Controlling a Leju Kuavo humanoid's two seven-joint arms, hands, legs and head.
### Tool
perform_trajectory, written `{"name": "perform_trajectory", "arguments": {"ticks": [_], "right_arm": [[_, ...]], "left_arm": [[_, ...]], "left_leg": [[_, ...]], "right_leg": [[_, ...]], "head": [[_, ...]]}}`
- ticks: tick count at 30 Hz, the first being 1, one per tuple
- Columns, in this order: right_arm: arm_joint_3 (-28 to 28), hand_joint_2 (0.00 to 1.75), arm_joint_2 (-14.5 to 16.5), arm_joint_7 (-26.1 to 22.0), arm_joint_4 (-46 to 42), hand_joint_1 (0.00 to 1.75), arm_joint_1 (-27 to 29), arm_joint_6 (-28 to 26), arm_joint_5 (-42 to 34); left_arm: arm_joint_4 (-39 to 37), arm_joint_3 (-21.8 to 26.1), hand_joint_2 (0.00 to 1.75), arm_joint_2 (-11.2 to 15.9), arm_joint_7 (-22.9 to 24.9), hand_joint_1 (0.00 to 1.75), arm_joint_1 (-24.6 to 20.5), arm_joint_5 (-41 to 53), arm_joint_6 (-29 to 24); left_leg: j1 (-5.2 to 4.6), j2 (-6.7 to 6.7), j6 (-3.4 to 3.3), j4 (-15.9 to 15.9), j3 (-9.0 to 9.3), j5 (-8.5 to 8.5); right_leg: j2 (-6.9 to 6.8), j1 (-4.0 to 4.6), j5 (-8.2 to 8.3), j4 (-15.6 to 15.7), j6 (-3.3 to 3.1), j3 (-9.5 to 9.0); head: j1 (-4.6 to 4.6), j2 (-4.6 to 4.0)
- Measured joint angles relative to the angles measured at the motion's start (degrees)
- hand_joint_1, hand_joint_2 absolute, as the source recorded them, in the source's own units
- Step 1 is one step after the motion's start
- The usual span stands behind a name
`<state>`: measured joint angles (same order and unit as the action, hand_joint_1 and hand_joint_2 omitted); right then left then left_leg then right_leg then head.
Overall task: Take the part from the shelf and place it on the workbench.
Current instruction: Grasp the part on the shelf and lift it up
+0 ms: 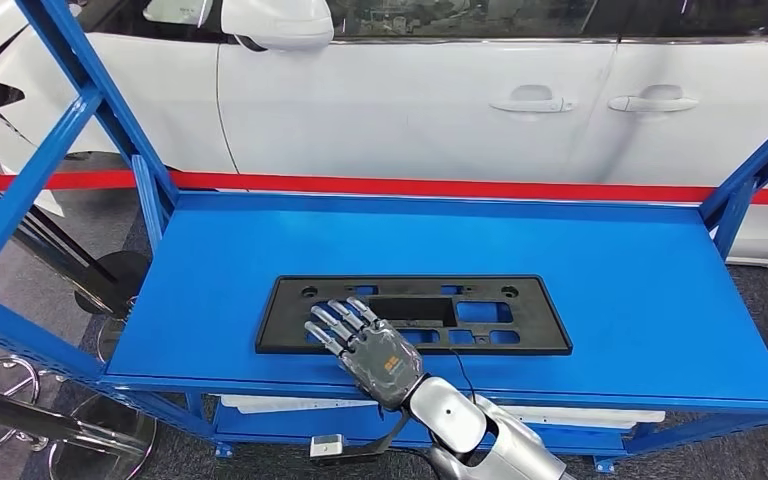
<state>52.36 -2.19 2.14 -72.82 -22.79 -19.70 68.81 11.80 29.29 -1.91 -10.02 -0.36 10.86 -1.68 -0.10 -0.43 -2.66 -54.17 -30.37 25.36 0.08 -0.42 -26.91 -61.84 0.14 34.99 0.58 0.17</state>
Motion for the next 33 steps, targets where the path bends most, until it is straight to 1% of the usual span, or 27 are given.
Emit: {"name": "perform_trajectory", "arguments": {"ticks": [1,2,5,6,7,8,10,11,12,13,15,16,17,18,19,21,22,23,25,26,27,28,29,30,31,32,33], "right_arm": [[-0.05,1.75,0.07,0.67,0.43,0.0,-0.09,-0.19,0.5],[-0.12,1.75,0.16,1.22,0.84,0.0,-0.18,-0.43,0.96],[-0.39,1.75,0.61,2.26,1.78,0.0,-0.42,-0.98,2.15],[-0.57,1.75,0.83,2.71,2.13,0.0,-0.56,-1.04,2.67],[-0.8,1.75,1.08,3.37,2.58,0.0,-0.74,-1.06,3.35],[-1.05,1.75,1.33,4.24,3.18,0.0,-0.92,-1.11,4.24],[-1.68,1.75,1.8,6.47,4.9,0.0,-1.2,-1.54,6.56],[-2.14,1.75,2.07,7.74,5.95,0.0,-1.29,-1.92,7.81],[-2.71,1.75,2.36,8.95,7.0,0.0,-1.35,-2.42,8.92],[-3.36,1.75,2.66,9.94,7.97,0.0,-1.4,-2.89,9.76],[-4.64,1.75,3.2,11.03,9.48,0.0,-1.57,-3.67,10.68],[-5.16,1.75,3.39,11.2,10.05,0.37,-1.71,-3.85,10.89],[-5.57,1.75,3.5,11.27,10.51,0.78,-1.84,-3.96,11.03],[-5.89,1.75,3.57,11.38,10.92,1.21,-1.94,-3.99,11.2],[-6.19,1.75,3.6,11.67,11.28,1.65,-1.99,-4.1,11.5],[-7.14,1.75,3.61,13.04,11.95,1.75,-1.83,-4.81,12.58],[-8.03,1.75,3.59,13.95,12.23,1.75,-1.56,-5.42,13.08],[-9.25,1.75,3.48,14.69,12.44,1.75,-1.08,-6.13,13.43],[-12.42,1.75,3.11,15.31,12.64,1.75,0.58,-7.59,13.55],[-14.18,1.75,2.84,15.23,12.63,1.75,1.59,-8.25,13.56],[-15.86,1.75,2.62,15.05,12.52,1.75,2.58,-8.81,13.56],[-17.6,1.75,2.37,14.77,12.28,1.75,3.47,-9.3,13.56],[-19.15,1.75,2.13,14.53,11.92,1.75,4.27,-9.62,13.56],[-20.63,1.75,1.92,14.27,11.48,1.75,4.96,-9.9,13.55],[-21.98,1.75,1.74,14.05,11.07,1.75,5.49,-10.09,13.54],[-23.08,1.75,1.63,13.94,10.74,1.75,5.9,-10.21,13.53],[-23.93,1.75,1.56,13.87,10.46,1.75,6.24,-10.27,13.53]], "left_arm": [[0.0,0.03,0.0,-0.01,-0.14,0.0,-0.01,0.14,0.03],[0.0,0.06,0.0,-0.02,-0.26,0.0,-0.02,0.3,0.06],[0.0,0.14,0.0,-0.03,-0.59,0.0,-0.03,0.69,0.13],[0.0,0.14,0.0,-0.07,-0.72,0.0,-0.03,0.82,0.16],[0.0,0.15,0.0,-0.11,-0.85,0.0,-0.05,0.95,0.19],[0.0,0.16,0.0,-0.15,-0.97,0.0,-0.07,1.08,0.23],[0.0,0.27,0.0,-0.16,-1.14,0.0,-0.04,1.38,0.3],[0.0,0.38,0.0,-0.16,-1.23,0.0,-0.01,1.53,0.36],[0.0,0.48,0.0,-0.17,-1.32,0.0,0.01,1.68,0.43],[0.0,0.56,0.0,-0.17,-1.42,0.0,0.01,1.8,0.49],[0.0,0.66,0.0,-0.16,-1.63,0.0,-0.05,1.88,0.56],[0.0,0.68,0.0,-0.15,-1.71,0.0,-0.11,1.89,0.57],[0.0,0.69,0.0,-0.15,-1.76,0.0,-0.16,1.9,0.59],[0.0,0.69,0.0,-0.15,-1.77,0.0,-0.18,1.9,0.62],[0.0,0.7,0.0,-0.15,-1.79,0.0,-0.17,1.92,0.66],[0.0,0.78,0.0,-0.15,-1.85,0.0,-0.12,2.11,0.77],[0.0,0.86,0.0,-0.16,-1.92,0.0,-0.13,2.25,0.87],[0.0,0.97,0.0,-0.18,-1.97,0.0,-0.15,2.44,0.97],[0.0,1.29,0.0,-0.2,-2.1,0.0,-0.06,2.75,1.16],[-0.01,1.52,0.0,-0.2,-2.17,0.0,0.04,2.89,1.24],[-0.01,1.76,0.0,-0.2,-2.31,0.0,0.13,2.96,1.33],[-0.01,1.98,0.0,-0.19,-2.53,0.0,0.21,3.02,1.49],[-0.01,2.15,0.0,-0.19,-2.78,0.0,0.24,3.07,1.67],[0.0,2.28,0.0,-0.2,-3.04,0.0,0.25,3.13,1.85],[0.0,2.4,0.0,-0.2,-3.25,0.0,0.25,3.16,2.01],[0.0,2.51,0.0,-0.19,-3.37,0.0,0.24,3.19,2.1],[0.0,2.6,0.0,-0.18,-3.44,0.0,0.26,3.22,2.16]], "left_leg": [[-0.1,-0.04,0.22,-0.21,0.04,0.23],[-0.21,-0.05,0.44,-0.39,0.0,0.4],[-0.23,0.0,1.15,-0.74,-0.18,0.78],[-0.17,0.05,1.5,-1.54,-0.45,1.46],[-0.07,0.08,1.88,-3.41,-1.2,2.71],[0.09,0.11,2.28,-6.53,-2.57,4.5],[0.41,0.13,2.88,-14.69,-6.36,8.09],[0.54,0.14,3.04,-17.49,-7.75,8.79],[0.65,0.14,3.11,-18.18,-8.17,8.37],[0.73,0.14,3.06,-16.43,-7.44,6.83],[0.76,0.15,2.68,-8.1,-3.5,2.68],[0.65,0.13,2.41,-4.33,-1.65,1.36],[0.53,0.1,2.16,-1.85,-0.44,0.73],[0.38,0.07,1.95,-0.92,0.01,0.79],[0.25,0.04,1.73,-0.8,0.05,0.72],[0.42,0.12,1.05,-0.22,0.17,0.19],[0.53,0.21,0.63,0.09,0.18,-0.12],[0.61,0.3,0.28,0.32,0.14,-0.37],[0.45,0.35,-0.09,0.29,-0.12,-0.53],[0.34,0.32,-0.15,0.28,-0.17,-0.55],[0.25,0.26,-0.18,0.27,-0.18,-0.56],[0.19,0.19,-0.18,0.25,-0.13,-0.55],[0.14,0.09,-0.14,0.21,-0.03,-0.51],[0.11,0.01,-0.04,0.15,0.06,-0.41],[-0.05,-0.06,0.14,-0.05,0.07,-0.26],[-0.18,-0.09,0.33,-0.24,0.0,-0.13],[-0.29,-0.1,0.56,-0.41,-0.1,-0.02]], "right_leg": [[0.02,-0.01,1.13,3.22,-0.17,-1.5],[0.09,0.03,1.51,5.03,-0.31,-2.29],[0.27,-0.01,1.28,5.75,-0.88,-2.48],[0.24,-0.13,1.29,5.84,-1.17,-2.56],[0.18,-0.28,1.31,5.94,-1.44,-2.64],[0.1,-0.33,1.29,5.96,-1.63,-2.7],[-0.02,-0.3,1.23,5.91,-1.82,-2.71],[-0.05,-0.3,1.2,5.88,-1.83,-2.74],[-0.06,-0.3,1.17,5.85,-1.84,-2.79],[-0.03,-0.3,1.13,5.83,-1.83,-2.9],[0.04,-0.29,1.03,5.83,-1.7,-3.22],[0.09,-0.21,0.98,5.81,-1.52,-3.3],[0.14,-0.15,0.97,5.8,-1.27,-3.32],[0.18,-0.11,1.02,5.85,-0.96,-3.32],[0.22,-0.11,1.13,5.97,-0.61,-3.32],[0.25,-0.12,0.92,5.85,0.06,-3.27],[0.23,-0.13,-0.09,4.55,0.31,-2.7],[0.21,-0.14,-1.83,1.88,0.47,-1.53],[0.19,-0.22,-6.16,-6.36,0.6,2.16],[0.19,-0.22,-7.39,-9.77,0.64,3.74],[0.19,-0.21,-7.42,-11.2,0.63,4.38],[0.19,-0.21,-6.21,-10.09,0.55,3.8],[0.18,-0.2,-4.15,-6.76,0.4,2.13],[0.15,-0.18,-1.99,-2.22,0.19,-0.12],[0.11,-0.13,-0.42,1.89,0.0,-2.1],[0.11,-0.1,0.46,4.64,-0.15,-3.35],[0.13,-0.01,0.68,5.93,-0.3,-3.88]], "head": [[0.01,0.0],[0.01,0.0],[0.02,0.0],[0.02,0.0],[0.02,0.0],[0.02,0.0],[0.03,0.01],[0.03,0.01],[0.03,0.01],[0.03,0.01],[0.02,0.0],[0.02,0.0],[0.02,0.0],[0.01,0.0],[0.01,0.0],[0.01,0.0],[0.0,0.0],[0.0,0.0],[0.0,0.0],[0.0,0.0],[0.01,0.0],[0.0,0.0],[0.01,0.0],[0.0,0.0],[0.0,0.0],[0.01,0.0],[0.02,0.0]]}}
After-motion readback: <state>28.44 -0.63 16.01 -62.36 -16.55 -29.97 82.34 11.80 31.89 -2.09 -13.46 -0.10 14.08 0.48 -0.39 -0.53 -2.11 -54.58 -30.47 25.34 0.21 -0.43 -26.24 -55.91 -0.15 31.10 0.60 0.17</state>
